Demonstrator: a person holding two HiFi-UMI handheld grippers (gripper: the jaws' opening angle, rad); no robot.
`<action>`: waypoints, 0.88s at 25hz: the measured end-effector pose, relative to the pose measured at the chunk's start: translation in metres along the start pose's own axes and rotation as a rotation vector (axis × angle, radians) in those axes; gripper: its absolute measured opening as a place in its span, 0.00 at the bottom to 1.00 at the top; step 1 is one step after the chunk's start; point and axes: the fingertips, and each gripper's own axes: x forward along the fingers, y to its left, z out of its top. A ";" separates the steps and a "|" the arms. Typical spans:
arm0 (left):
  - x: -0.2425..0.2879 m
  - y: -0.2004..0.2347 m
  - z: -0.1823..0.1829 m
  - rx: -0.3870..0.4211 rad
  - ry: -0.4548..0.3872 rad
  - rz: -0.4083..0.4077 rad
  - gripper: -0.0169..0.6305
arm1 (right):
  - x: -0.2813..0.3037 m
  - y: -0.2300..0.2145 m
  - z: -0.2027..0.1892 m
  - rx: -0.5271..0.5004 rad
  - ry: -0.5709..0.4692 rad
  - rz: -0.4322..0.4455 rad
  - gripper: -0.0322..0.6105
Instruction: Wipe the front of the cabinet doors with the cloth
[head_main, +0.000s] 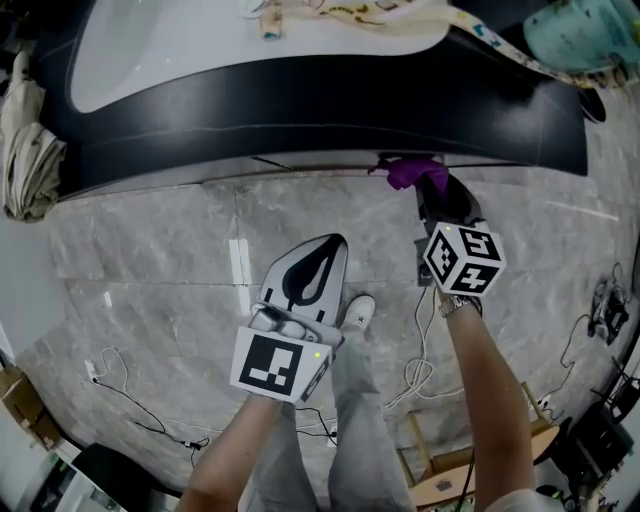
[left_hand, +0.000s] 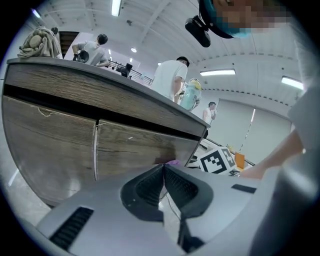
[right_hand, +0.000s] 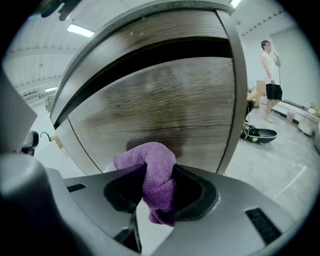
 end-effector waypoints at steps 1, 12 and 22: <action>0.004 -0.004 0.000 -0.001 0.000 -0.001 0.04 | -0.002 -0.008 0.000 -0.003 0.002 -0.004 0.29; 0.028 -0.034 -0.011 -0.008 0.019 -0.009 0.04 | -0.015 -0.082 -0.003 -0.037 0.029 -0.057 0.29; 0.001 -0.011 -0.011 0.017 0.022 -0.031 0.04 | -0.035 -0.081 -0.013 0.049 0.008 -0.158 0.29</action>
